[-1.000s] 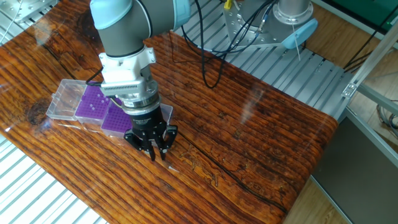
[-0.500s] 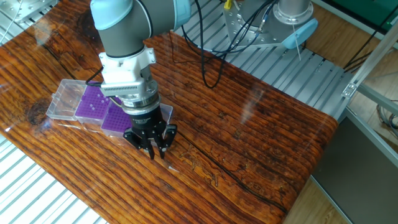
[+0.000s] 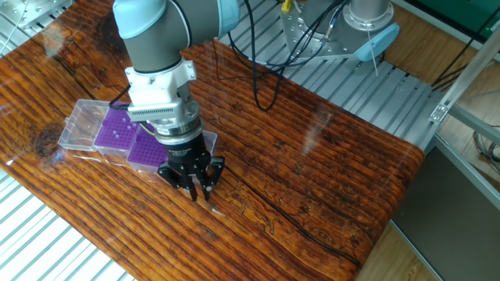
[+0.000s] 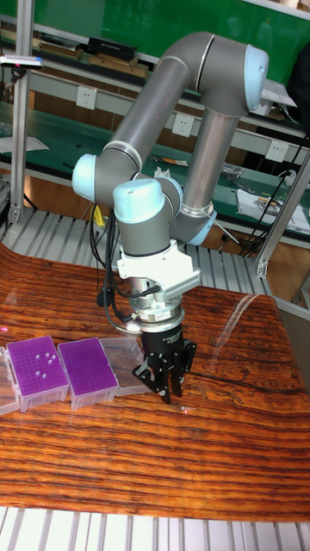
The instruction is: Transfer all small pipette tips from one holder to another
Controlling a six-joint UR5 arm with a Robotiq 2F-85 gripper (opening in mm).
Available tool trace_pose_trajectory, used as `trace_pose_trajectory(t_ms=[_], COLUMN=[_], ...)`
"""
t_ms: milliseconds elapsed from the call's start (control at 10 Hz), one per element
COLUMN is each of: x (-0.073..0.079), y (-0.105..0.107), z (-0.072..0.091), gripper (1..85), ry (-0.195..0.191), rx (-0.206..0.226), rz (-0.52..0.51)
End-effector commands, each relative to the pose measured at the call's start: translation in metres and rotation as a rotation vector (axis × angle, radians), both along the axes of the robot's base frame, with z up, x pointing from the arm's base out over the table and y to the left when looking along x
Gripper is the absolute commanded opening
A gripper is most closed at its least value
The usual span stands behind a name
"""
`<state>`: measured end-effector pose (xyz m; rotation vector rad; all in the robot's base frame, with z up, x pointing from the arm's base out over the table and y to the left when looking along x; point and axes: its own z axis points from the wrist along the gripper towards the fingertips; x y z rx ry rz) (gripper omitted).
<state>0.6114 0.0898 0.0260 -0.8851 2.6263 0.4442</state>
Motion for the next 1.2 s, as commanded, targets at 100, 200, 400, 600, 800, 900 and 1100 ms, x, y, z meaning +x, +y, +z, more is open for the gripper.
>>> trace_pose_trajectory(t_ms=[100,200,400,600,800,900,1100], x=[0.005,0.006,0.006,0.004,0.001,0.001,0.002], y=[0.015,0.015,0.016,0.022,0.030,0.033,0.029], z=[0.004,0.004,0.002,0.001,0.004,0.004,0.000], gripper=[29.0,28.3,28.0,27.3,27.3,27.3,27.3], ry=[-0.015,-0.016,-0.019,-0.020,-0.021,-0.034,-0.064], rx=[0.060,0.060,0.062,0.090,0.120,0.125,0.090], rz=[-0.012,-0.013,-0.014,-0.004,0.014,0.046,0.104])
